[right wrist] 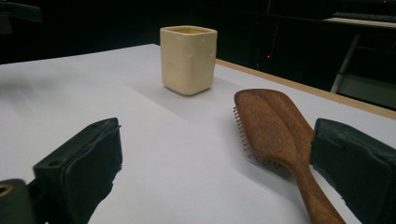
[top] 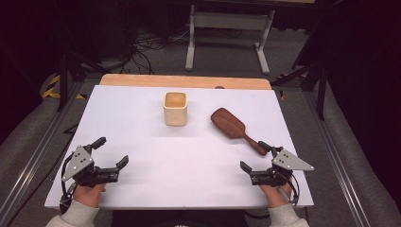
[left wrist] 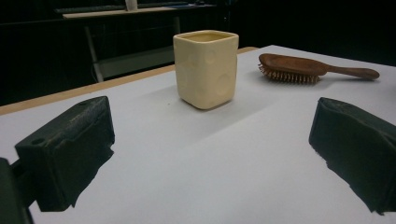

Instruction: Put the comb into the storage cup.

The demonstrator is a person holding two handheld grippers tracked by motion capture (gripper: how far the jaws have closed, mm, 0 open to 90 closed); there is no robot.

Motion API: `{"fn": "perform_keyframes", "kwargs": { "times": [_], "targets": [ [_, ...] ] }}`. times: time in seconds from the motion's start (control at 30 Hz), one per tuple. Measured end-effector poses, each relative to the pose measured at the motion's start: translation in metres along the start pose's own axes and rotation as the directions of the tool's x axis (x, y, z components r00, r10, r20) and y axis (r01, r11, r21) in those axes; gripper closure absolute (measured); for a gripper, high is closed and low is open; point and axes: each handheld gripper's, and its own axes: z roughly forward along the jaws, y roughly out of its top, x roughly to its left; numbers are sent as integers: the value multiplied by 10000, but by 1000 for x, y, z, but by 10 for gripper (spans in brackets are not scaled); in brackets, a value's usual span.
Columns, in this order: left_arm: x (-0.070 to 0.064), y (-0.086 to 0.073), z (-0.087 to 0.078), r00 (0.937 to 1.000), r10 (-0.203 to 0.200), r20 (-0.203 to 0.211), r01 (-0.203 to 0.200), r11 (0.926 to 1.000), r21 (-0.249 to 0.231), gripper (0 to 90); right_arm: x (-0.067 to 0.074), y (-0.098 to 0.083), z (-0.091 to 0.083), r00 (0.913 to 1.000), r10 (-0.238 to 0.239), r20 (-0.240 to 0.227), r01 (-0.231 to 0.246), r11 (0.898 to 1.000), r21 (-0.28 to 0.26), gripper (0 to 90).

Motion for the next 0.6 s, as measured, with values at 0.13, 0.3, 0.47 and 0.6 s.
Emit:
{"fn": "perform_keyframes", "kwargs": {
  "times": [0.13, 0.3, 0.47, 0.6],
  "targets": [
    [0, 0, 0, 10000, 52, -63, -52, 10000, -20, 11, 0, 0, 0, 10000, -8, -1, 8, 10000, 45, 33],
    [1, 0, 0, 9999, 95, -83, -96, 9999, -40, 11, -1, 3, 0, 10000, -9, -17, 9, 10000, 22, 35],
    [1, 0, -1, 9998, 104, -144, -104, 9999, -66, 11, -6, 9, -2, 9998, 124, 142, -128, 9995, 277, 35],
    [2, 0, -2, 9998, 90, -150, -91, 9999, -64, 12, -8, 14, 0, 9998, 201, 41, -203, 9986, 483, 22]
  ]
}}
